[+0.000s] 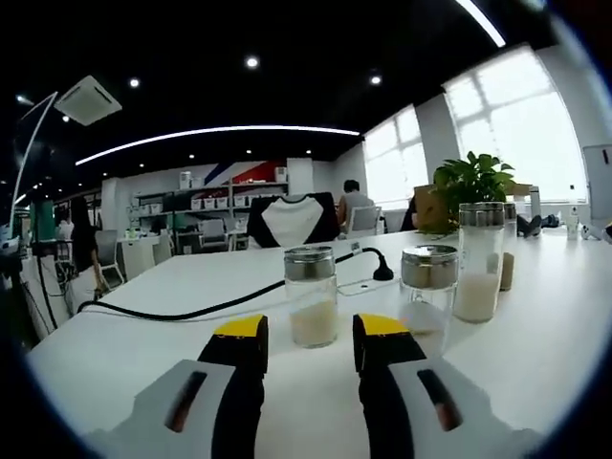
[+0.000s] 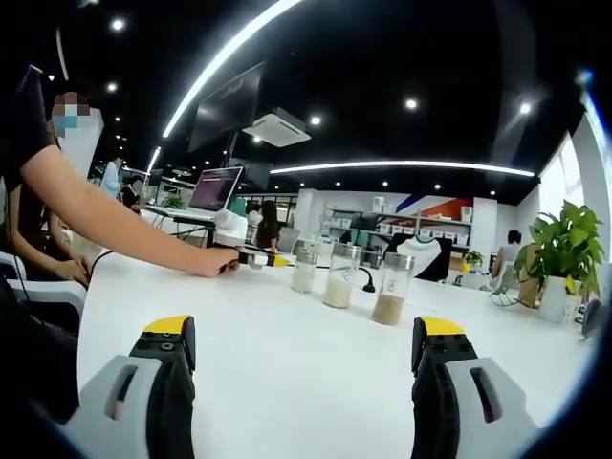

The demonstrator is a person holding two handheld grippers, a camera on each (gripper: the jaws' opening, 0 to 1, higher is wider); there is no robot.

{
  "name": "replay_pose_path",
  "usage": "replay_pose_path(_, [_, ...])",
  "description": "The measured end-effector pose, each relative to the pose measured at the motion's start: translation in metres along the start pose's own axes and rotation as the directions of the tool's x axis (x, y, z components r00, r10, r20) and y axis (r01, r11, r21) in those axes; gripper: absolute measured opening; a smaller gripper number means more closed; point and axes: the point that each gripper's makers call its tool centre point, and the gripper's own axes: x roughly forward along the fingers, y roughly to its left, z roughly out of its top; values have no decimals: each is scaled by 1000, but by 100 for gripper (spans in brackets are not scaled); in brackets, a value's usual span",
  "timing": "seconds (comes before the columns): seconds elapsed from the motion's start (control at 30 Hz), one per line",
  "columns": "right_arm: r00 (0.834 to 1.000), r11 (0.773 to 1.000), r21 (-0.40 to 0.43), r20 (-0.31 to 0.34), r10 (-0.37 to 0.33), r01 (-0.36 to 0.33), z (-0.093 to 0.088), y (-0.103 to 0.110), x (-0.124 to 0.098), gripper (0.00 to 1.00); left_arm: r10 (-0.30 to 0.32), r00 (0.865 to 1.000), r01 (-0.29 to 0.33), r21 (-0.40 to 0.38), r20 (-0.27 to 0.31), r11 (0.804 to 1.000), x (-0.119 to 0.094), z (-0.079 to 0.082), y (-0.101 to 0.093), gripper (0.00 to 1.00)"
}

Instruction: Rotate the seasoning bottle until the label or dispensing opening points toward the visible target arrow and the bottle remains upright within the marked orientation range

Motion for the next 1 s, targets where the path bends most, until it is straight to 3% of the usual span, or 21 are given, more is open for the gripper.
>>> replay_pose_path(0.23, [1000,1000,1,3,5,-5,0,0,0,96,-7,1000,7,-2,-18,1000,16,-3,6,57])
replay_pose_path(1.0, [1000,1000,15,9,25,-25,1,2,2,96,-60,997,61,13,-45,998,68,-8,14,50])
